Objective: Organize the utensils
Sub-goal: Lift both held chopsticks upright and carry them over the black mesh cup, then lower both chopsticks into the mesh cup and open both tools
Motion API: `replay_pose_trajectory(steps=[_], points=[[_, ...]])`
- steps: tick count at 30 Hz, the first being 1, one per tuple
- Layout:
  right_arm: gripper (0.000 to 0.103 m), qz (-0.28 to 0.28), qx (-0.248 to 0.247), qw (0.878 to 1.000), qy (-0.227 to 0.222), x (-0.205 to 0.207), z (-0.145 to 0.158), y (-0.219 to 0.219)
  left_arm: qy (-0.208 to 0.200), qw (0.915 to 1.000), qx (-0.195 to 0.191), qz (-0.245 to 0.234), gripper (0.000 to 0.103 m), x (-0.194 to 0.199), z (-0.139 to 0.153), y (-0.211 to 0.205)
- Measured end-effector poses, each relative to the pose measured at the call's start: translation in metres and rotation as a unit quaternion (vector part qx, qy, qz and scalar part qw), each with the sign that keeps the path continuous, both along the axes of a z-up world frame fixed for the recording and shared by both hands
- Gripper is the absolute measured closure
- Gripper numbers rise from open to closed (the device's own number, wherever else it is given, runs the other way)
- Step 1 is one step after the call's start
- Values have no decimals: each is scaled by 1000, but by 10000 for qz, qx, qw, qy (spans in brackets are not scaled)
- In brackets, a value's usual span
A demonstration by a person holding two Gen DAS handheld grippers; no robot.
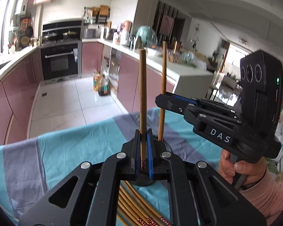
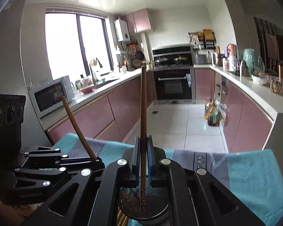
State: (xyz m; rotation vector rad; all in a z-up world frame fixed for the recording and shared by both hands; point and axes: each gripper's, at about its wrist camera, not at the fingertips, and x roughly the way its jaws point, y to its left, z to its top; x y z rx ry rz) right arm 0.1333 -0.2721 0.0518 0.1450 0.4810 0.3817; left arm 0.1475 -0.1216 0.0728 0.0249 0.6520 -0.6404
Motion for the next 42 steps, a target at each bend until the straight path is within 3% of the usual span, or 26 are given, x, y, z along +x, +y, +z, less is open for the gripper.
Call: replay_pose_trajectory(steps=[9, 18, 27, 32, 34, 42], points=[[97, 148, -229, 9970, 724, 7, -31, 9, 374, 9987, 343, -97, 96, 25, -40, -9], [95, 47, -191, 9957, 910, 17, -37, 11, 498, 9980, 401, 24, 95, 52, -51, -14], [86, -56, -103, 9965, 825, 11, -34, 9, 285, 9985, 349, 309, 79, 43, -52, -1], [77, 15, -148, 9981, 591, -8, -30, 11, -24, 9981, 153, 595, 65, 25, -43, 24], [72, 109, -168, 9988, 452, -20, -28, 14, -184, 9974, 82, 687, 55, 14, -41, 36], [67, 553, -155, 9981, 237, -57, -28, 26, -324, 9959, 5, 843, 50, -25, -53, 70]])
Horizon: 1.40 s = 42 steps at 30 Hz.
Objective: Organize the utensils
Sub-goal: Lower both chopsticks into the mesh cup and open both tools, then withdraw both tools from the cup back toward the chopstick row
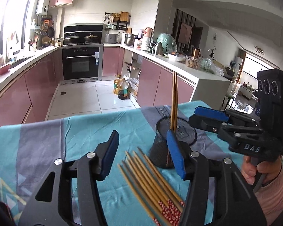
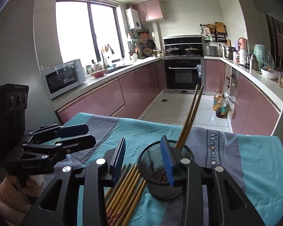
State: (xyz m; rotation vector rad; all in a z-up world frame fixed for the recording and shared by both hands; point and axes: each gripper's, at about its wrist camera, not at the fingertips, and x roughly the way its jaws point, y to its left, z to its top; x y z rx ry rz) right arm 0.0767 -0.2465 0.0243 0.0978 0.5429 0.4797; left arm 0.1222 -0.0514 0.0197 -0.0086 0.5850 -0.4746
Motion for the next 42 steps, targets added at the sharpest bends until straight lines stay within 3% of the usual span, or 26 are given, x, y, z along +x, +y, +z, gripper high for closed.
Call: replay_pose_trajectory(steps=[10, 21, 42], points=[[67, 338, -1, 9994, 102, -31, -15, 13, 436, 9988, 158, 143, 49, -28, -41, 20], [67, 438, -8, 9968, 670, -35, -53, 25, 757, 9969, 149, 173, 49, -39, -69, 18], [68, 85, -121, 9883, 1517, -26, -108, 22, 1453, 9882, 420, 237, 50, -33, -121, 7]])
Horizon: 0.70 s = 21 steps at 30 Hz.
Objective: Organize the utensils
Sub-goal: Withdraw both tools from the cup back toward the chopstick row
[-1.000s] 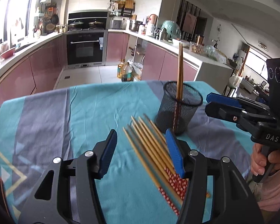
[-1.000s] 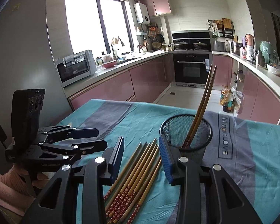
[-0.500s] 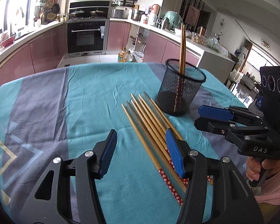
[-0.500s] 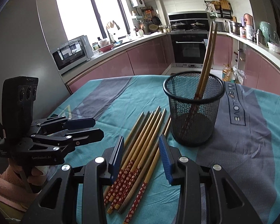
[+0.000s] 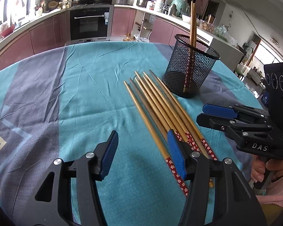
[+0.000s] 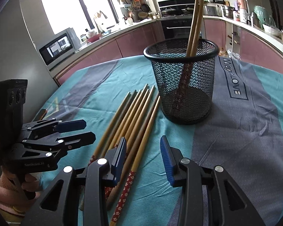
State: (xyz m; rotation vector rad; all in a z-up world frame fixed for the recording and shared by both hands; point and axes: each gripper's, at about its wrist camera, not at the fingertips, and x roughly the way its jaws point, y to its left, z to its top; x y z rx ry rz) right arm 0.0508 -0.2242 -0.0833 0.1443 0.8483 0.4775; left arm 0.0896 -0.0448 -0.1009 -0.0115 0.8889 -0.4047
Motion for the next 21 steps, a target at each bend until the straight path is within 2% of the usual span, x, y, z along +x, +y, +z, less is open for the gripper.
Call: replay_pose_trajectory(steps=[13, 21], points=[[78, -53, -249, 9996, 135, 8, -10, 7, 98, 9998, 197, -36, 56, 7, -12, -10], [78, -4, -414, 9990, 157, 10, -11, 13, 81, 9992, 386, -49, 59, 12, -15, -14]])
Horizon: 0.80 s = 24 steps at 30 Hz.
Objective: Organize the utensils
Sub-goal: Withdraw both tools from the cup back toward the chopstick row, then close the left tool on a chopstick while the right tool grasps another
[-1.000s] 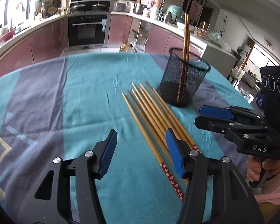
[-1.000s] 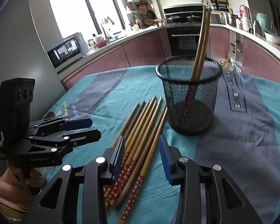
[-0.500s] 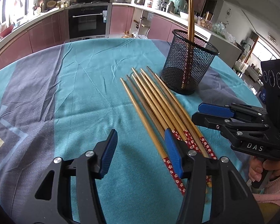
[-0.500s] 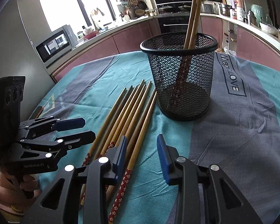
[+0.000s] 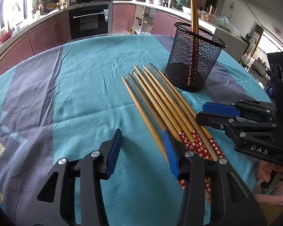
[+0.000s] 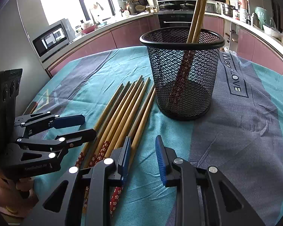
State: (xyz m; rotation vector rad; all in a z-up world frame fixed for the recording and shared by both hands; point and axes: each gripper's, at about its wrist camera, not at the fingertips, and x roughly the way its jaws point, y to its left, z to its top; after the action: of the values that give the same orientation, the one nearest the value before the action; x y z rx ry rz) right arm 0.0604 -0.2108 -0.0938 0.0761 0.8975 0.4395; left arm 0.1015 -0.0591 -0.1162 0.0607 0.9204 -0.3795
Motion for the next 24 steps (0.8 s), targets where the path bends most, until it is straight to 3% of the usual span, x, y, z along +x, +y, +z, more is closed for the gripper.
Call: replay_pose_trajectory(steps=[11, 24], points=[[80, -16, -264, 9996, -16, 10, -2, 15, -14, 9999, 100, -21, 67, 11, -2, 1], [82, -36, -376, 9993, -35, 30, -2, 19, 10, 9998, 192, 48, 85, 27, -2, -3]])
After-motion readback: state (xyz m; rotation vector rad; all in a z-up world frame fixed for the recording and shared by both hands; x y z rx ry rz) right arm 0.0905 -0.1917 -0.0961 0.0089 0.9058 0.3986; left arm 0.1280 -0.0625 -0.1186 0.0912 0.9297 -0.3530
